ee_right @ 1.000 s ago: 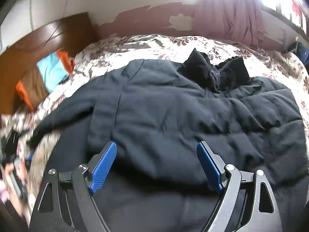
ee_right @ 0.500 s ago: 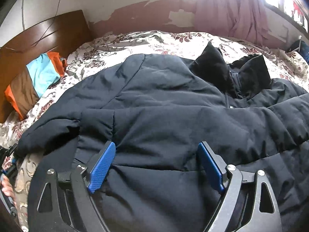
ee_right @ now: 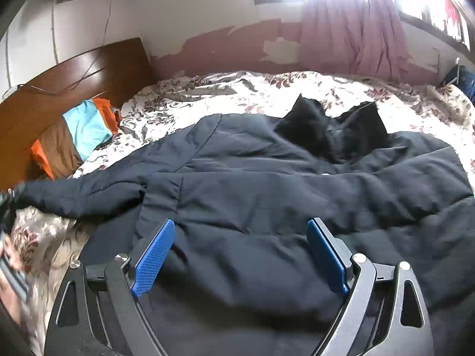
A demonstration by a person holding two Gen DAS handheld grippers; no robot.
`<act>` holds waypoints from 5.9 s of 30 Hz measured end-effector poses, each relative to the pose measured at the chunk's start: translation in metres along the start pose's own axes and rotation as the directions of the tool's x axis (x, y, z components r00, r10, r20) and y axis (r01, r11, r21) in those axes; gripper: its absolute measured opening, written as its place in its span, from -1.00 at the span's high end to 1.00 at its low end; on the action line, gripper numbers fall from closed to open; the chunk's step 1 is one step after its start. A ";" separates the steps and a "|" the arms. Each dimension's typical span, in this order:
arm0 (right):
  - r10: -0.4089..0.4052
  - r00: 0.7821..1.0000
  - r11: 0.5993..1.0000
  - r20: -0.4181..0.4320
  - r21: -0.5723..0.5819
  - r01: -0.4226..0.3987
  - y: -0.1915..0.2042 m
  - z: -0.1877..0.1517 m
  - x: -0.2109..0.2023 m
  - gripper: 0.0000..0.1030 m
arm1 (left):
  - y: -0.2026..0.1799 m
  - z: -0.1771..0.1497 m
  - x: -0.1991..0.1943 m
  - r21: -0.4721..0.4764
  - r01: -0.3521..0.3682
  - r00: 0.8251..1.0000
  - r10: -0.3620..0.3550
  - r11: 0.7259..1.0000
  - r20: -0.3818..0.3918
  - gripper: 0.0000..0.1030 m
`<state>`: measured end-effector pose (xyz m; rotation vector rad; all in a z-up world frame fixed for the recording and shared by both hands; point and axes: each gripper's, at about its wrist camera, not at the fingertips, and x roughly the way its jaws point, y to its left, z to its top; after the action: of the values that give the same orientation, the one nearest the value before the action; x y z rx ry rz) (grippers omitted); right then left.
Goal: Fold large clothes
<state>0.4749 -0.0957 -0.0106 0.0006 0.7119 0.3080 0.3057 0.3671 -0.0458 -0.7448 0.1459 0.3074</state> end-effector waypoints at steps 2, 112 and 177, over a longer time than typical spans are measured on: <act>-0.011 1.000 1.000 0.008 0.000 0.011 -0.017 -0.008 -0.020 -0.69 | -0.027 0.009 -0.006 0.104 -0.005 1.000 0.004 0.995 0.016 0.91; -0.096 0.995 0.990 -0.033 -0.103 0.093 -0.170 -0.046 -0.014 -0.11 | -0.354 -0.299 0.087 0.812 0.173 0.828 0.364 0.558 -0.426 -0.74; -0.113 0.992 0.970 -0.063 0.207 0.123 -0.235 0.175 0.144 -0.75 | -0.433 -0.212 0.316 0.683 0.241 0.829 0.220 0.690 -0.514 -0.99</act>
<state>0.7554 -0.2624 0.0052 0.1519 0.7894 0.1177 0.7411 -0.0082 0.0028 0.0035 0.7941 -0.0186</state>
